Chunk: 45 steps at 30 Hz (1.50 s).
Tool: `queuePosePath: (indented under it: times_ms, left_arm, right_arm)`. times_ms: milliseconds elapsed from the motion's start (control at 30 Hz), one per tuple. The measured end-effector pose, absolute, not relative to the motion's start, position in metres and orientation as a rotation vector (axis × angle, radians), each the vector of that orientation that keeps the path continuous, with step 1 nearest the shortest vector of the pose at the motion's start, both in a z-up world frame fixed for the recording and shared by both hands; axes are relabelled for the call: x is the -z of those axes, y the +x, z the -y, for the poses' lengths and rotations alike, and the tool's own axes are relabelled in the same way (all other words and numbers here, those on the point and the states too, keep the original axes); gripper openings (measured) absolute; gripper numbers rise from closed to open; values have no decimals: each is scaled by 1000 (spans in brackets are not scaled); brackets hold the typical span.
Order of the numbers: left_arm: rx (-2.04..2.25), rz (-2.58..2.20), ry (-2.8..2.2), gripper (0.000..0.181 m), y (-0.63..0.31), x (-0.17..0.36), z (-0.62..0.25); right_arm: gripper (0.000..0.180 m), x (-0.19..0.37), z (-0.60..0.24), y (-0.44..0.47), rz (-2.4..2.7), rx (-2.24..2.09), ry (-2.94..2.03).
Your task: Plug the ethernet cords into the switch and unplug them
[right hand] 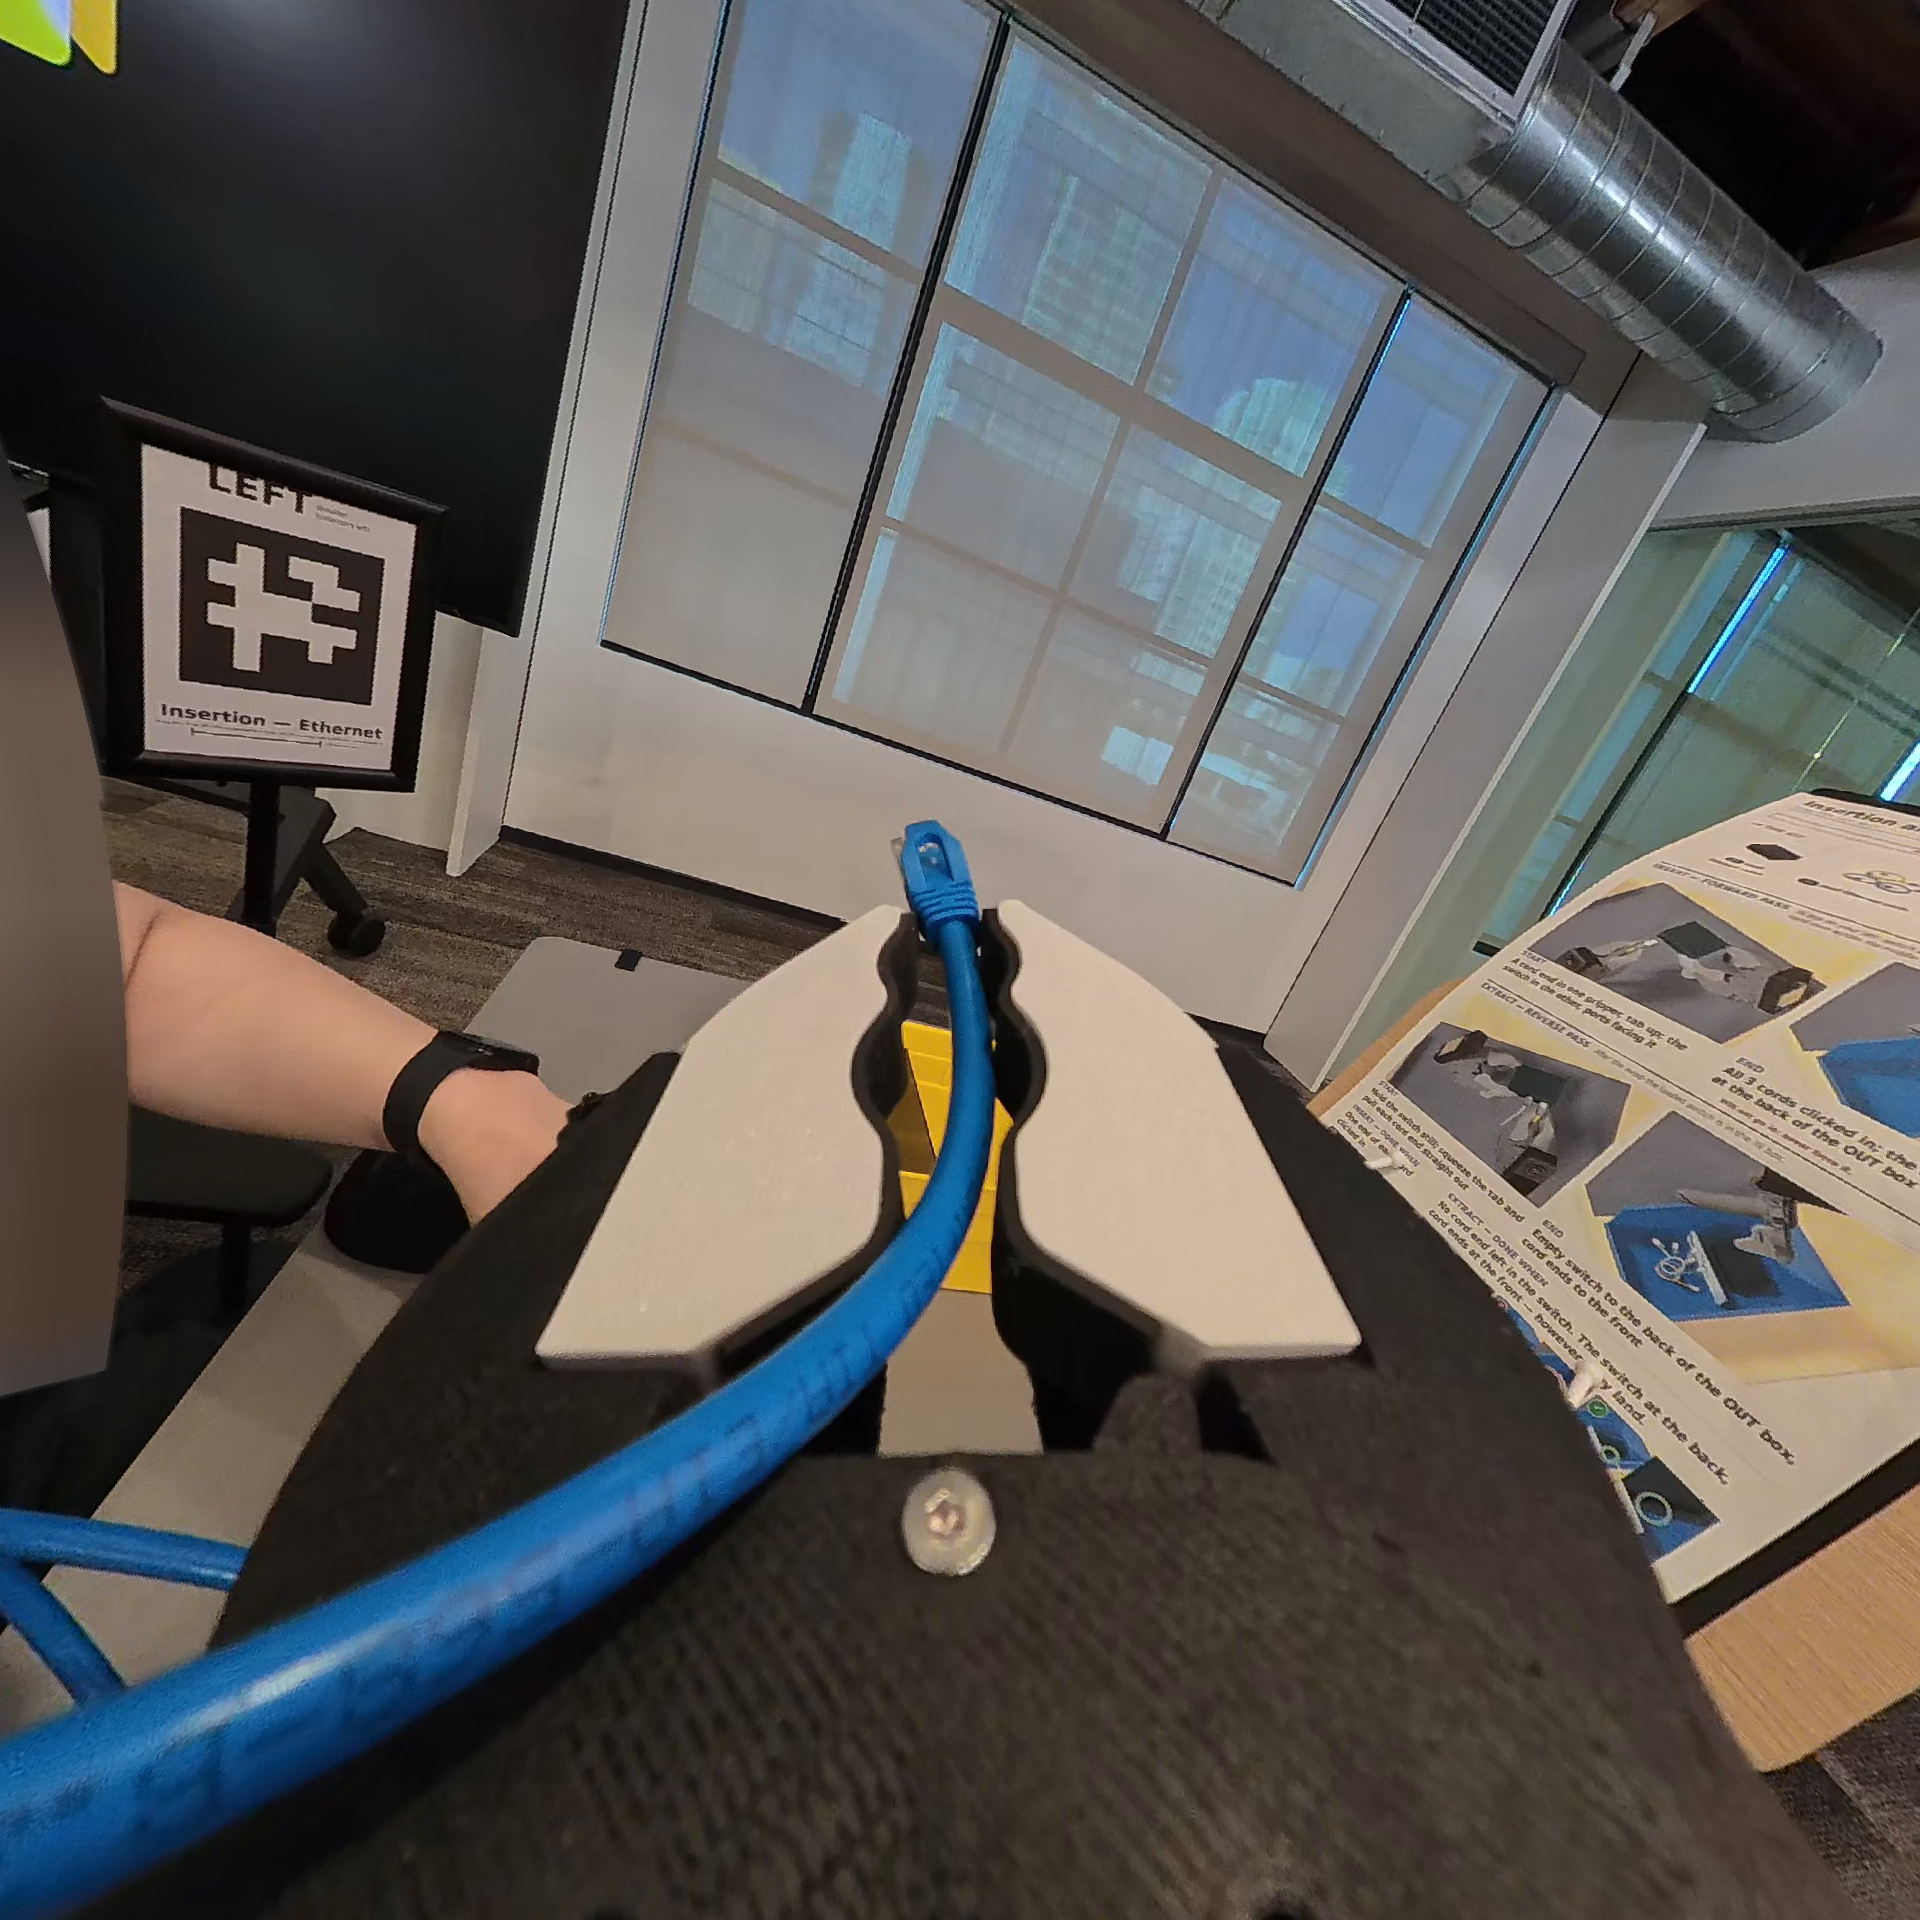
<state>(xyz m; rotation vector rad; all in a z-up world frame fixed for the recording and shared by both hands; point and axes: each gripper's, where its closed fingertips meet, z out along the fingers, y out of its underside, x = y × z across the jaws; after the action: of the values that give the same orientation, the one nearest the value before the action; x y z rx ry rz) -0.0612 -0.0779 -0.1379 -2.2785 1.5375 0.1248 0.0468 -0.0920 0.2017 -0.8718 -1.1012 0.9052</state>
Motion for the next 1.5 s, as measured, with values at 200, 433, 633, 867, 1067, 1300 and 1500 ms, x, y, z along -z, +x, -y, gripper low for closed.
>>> queuePosePath:
  times_ms: [200, 433, 633, 867, 1067, 1300, 1500]
  left_arm:
    - [-114, -1632, -2213, 60, -65, 141, 86]
    - [-284, -1773, -2094, 59, -78, 146, 78]
    - [-414, -1832, -2020, 49, -83, 147, 66]
    - [-448, -1910, -1950, 50, -85, 148, 61]
    - [-460, -1777, -1896, 42, -81, 147, 52]
    - [-349, -1792, -1987, 41, -84, 143, 54]
    - [46, -1968, -2326, 40, -90, 133, 74]
  right_arm:
    - [13, -204, 93, 50, 1092, -912, -861]
    - [13, -204, 94, 51, 1091, -917, -856]
    - [13, -203, 95, 50, 1098, -918, -858]
    - [13, -201, 97, 47, 1118, -911, -861]
    - [13, -201, 98, 47, 1122, -903, -858]
    - [13, -202, 99, 50, 1119, -905, -855]
    - [13, -201, 99, 51, 1122, -912, -854]
